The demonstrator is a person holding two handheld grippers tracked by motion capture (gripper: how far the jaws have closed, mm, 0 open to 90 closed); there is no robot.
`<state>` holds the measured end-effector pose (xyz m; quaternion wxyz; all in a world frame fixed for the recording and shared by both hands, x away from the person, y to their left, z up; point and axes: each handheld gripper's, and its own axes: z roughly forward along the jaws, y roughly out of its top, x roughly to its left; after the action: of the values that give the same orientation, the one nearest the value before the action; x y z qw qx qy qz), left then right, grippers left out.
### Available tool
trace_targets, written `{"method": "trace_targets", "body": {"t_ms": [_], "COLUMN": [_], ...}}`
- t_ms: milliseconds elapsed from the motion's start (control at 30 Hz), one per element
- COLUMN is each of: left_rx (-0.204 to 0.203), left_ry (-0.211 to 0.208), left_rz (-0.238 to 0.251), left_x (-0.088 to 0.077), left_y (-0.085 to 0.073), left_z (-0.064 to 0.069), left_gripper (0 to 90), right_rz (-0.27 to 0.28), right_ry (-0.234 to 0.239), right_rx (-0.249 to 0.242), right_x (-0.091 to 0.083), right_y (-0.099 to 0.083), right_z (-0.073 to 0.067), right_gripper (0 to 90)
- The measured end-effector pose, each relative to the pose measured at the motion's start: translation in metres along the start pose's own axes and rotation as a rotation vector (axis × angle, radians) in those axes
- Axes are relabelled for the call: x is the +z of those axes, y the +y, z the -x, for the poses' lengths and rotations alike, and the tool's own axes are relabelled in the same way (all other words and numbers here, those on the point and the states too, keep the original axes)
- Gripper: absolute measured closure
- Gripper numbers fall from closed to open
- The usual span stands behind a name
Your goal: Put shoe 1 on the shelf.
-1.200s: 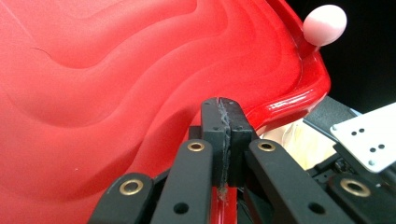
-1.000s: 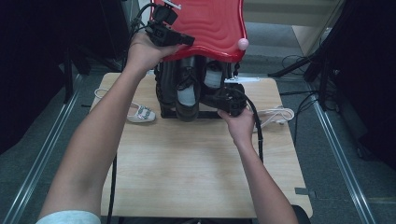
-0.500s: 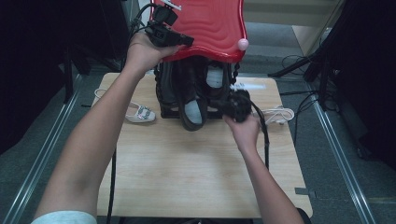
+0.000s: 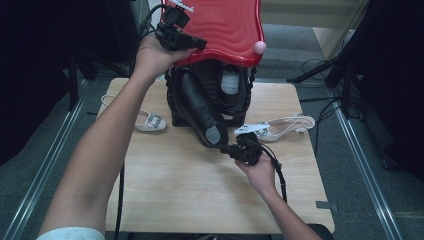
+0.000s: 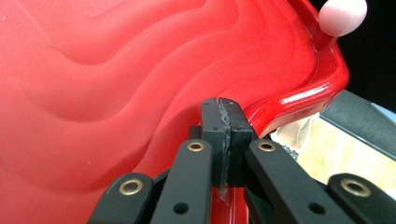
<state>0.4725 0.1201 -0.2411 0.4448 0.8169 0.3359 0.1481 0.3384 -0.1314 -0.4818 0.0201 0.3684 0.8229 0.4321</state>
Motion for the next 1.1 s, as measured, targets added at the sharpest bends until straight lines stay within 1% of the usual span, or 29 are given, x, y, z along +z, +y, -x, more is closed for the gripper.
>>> {"method": "trace_targets", "body": {"t_ms": [33, 100, 167, 200, 267, 333, 400, 533, 667, 767, 933, 1033, 1100], "left_rx": [0.001, 0.0, 0.0, 0.0, -0.001, -0.002, -0.002, -0.002, -0.002, -0.002, -0.001, -0.002, -0.001], "left_ry": [0.001, 0.001, 0.0, 0.001, 0.001, 0.002, 0.002, 0.003, 0.003, 0.002, 0.003, 0.003, 0.003], "left_rz": [0.0, 0.003, 0.003, 0.002, 0.003, 0.006, 0.004, 0.006, 0.007, 0.008, 0.009, 0.009, 0.009], "left_x": [0.0, 0.0, 0.0, 0.0, 0.0, 0.0, 0.0, 0.0, 0.0, 0.0, 0.0, 0.0, 0.0], "left_y": [0.0, -0.001, -0.001, -0.001, -0.001, -0.001, -0.001, -0.001, -0.001, -0.001, -0.001, -0.001, -0.001], "left_z": [0.0, 0.0, 0.0, 0.0, 0.0, 0.0, 0.0, 0.0, 0.0, 0.0, 0.0, 0.0, 0.0], "left_gripper": [89.8, 89.8, 89.8, 89.8, 89.8, 89.8, 89.8, 89.8, 89.9, 89.9, 89.9, 89.9, 89.9], "right_rz": [-0.007, -0.027, -0.044, -0.053, -0.068, -0.061, -0.072, -0.074, -0.069, -0.075, -0.082, -0.081, -0.062], "right_ry": [0.003, -0.009, -0.018, -0.025, -0.019, -0.007, 0.004, -0.013, -0.014, -0.019, 0.001, 0.003, 0.01], "right_rx": [-0.004, -0.024, -0.027, -0.03, -0.032, -0.033, -0.037, -0.057, -0.047, -0.051, -0.067, -0.079, -0.079], "right_x": [-0.001, -0.001, 0.002, 0.005, 0.012, 0.018, 0.023, 0.027, 0.029, 0.03, 0.035, 0.037, 0.035], "right_y": [-0.001, -0.005, -0.009, -0.01, -0.012, -0.011, -0.01, -0.009, -0.008, -0.005, -0.003, -0.002, -0.001], "right_z": [0.0, 0.0, 0.004, 0.006, 0.011, 0.014, 0.014, 0.012, 0.014, 0.016, 0.011, 0.007, 0.005], "right_gripper": [90.0, 90.0, 90.0, 90.0, 90.0, 90.0, 90.0, 90.0, 90.0, 90.0, 90.0, 90.0, 90.0]}}
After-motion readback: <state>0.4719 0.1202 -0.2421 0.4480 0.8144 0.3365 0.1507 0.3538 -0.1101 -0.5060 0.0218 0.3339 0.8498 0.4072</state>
